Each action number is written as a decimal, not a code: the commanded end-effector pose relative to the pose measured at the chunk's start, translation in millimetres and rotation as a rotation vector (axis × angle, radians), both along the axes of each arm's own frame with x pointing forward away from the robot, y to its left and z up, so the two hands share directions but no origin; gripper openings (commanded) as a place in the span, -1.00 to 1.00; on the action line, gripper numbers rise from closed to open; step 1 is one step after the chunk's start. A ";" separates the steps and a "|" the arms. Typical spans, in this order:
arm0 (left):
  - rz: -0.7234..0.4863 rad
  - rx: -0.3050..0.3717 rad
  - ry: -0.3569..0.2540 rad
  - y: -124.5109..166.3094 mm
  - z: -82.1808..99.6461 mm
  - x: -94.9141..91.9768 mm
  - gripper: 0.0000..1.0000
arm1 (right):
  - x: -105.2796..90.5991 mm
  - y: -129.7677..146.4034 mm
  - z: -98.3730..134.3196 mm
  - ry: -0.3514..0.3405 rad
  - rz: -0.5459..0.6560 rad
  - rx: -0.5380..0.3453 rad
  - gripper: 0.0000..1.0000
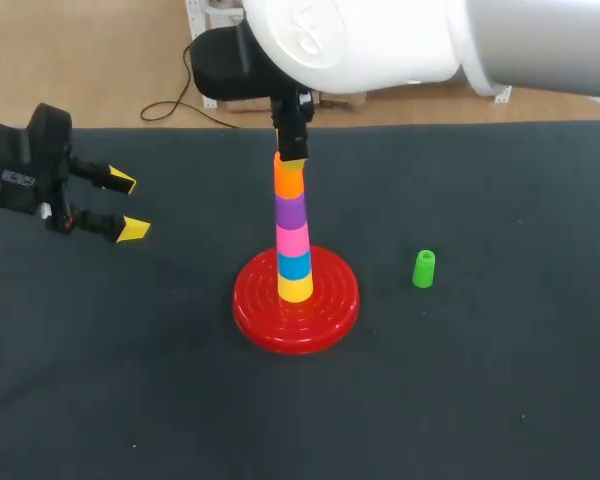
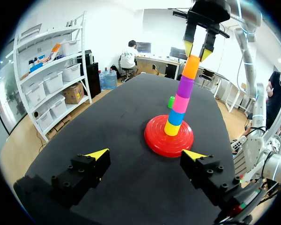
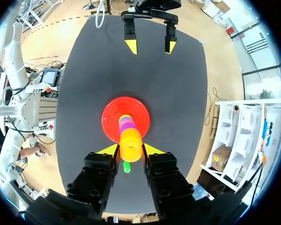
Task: Pick up and stack the cylinders on the red base in this order: pink,purple,orange,green
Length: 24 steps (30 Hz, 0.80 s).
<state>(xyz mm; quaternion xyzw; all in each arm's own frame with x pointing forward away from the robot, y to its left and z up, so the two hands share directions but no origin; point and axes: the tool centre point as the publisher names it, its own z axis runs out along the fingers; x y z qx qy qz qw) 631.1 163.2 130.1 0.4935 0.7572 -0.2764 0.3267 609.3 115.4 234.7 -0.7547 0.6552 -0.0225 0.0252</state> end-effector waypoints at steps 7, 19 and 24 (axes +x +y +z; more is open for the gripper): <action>0.000 -0.004 -0.004 0.6 -1.1 -0.5 1.00 | 2.9 -1.0 -2.1 0.001 -0.017 0.019 -1.00; 0.000 -0.004 -0.004 0.6 -1.1 -0.5 1.00 | 5.0 3.5 -4.1 0.076 -0.002 0.008 -1.00; 0.000 -0.004 -0.004 0.6 -1.1 -0.5 1.00 | 4.7 4.4 -11.3 0.083 -0.003 -0.003 -1.00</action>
